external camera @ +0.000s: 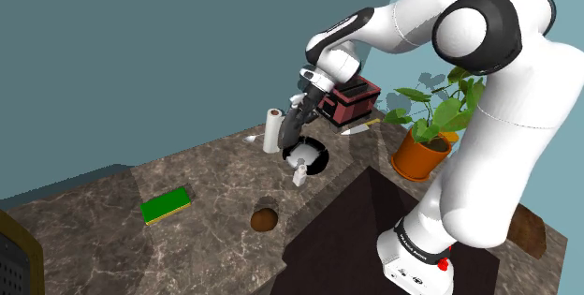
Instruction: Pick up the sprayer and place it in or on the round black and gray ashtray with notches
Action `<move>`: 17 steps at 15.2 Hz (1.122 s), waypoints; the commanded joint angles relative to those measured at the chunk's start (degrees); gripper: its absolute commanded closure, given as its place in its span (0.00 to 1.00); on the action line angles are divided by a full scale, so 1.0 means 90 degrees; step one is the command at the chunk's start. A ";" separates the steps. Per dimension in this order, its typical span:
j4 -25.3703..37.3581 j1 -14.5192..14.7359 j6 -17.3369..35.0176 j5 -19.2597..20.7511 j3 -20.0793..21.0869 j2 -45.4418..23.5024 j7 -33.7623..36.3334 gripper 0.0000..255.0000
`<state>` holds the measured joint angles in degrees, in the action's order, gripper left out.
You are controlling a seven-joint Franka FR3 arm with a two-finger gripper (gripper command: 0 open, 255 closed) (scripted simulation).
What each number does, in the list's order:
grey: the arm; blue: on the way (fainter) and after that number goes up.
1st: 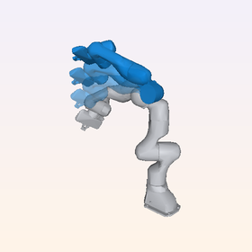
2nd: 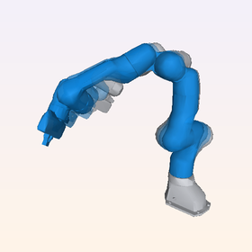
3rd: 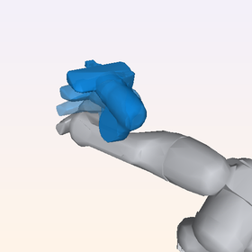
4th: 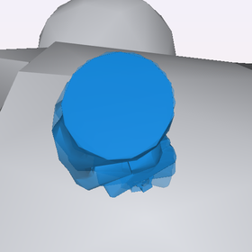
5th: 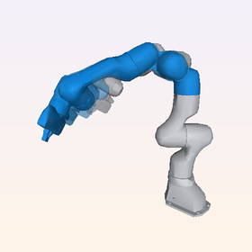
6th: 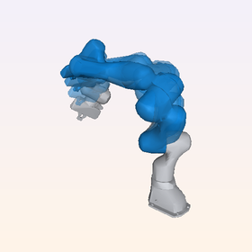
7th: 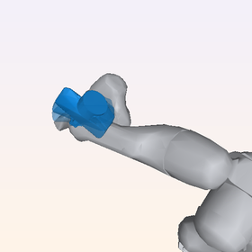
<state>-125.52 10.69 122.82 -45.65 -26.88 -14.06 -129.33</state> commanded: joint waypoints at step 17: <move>0.0513 -0.1150 -0.0654 -0.0018 -0.0468 -0.0943 -0.1524 1.00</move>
<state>-121.06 0.55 116.66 -45.27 -31.33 -21.80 -142.51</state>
